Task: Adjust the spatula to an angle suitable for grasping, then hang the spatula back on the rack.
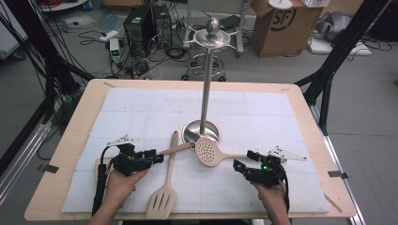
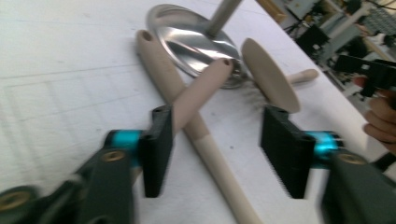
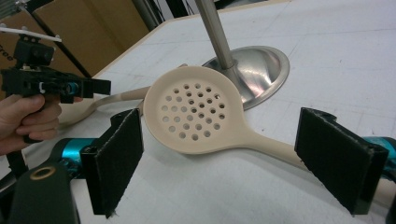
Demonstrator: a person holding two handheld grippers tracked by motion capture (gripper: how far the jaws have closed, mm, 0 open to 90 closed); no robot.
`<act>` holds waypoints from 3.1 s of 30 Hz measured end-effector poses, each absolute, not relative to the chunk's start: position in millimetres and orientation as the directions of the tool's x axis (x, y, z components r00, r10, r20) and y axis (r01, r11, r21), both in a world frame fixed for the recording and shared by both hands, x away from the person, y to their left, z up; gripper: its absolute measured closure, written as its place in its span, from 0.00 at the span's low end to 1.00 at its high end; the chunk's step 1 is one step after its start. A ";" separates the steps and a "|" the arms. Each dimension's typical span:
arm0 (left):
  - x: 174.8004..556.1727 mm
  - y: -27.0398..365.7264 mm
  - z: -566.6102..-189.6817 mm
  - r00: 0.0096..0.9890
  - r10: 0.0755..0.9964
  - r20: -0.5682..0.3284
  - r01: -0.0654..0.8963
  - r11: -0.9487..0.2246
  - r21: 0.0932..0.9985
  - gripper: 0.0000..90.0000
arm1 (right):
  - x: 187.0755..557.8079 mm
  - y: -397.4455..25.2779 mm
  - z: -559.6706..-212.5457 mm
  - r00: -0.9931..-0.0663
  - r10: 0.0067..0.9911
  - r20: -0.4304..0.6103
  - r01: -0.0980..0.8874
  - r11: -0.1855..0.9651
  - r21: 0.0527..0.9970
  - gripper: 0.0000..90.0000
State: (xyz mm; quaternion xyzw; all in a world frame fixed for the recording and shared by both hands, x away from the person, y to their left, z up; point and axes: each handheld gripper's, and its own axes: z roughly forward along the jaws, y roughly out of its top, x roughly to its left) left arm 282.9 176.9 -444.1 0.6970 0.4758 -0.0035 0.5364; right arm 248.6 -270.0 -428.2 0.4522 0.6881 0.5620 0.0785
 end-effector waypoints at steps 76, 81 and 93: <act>310.5 160.9 -440.5 0.669 0.671 -0.319 0.675 -0.369 0.639 0.87 | 249.7 -275.2 -431.3 -0.568 0.712 0.413 0.550 -0.046 0.834 0.16; 308.5 166.2 -433.1 0.659 0.663 -0.357 0.674 -0.309 0.671 0.87 | 249.4 -275.4 -431.0 -0.570 0.712 0.411 0.547 -0.045 0.836 0.16; 306.1 183.1 -416.9 0.624 0.653 -0.430 0.643 -0.117 0.757 0.87 | 248.8 -276.5 -431.2 -0.569 0.711 0.413 0.547 -0.047 0.835 0.16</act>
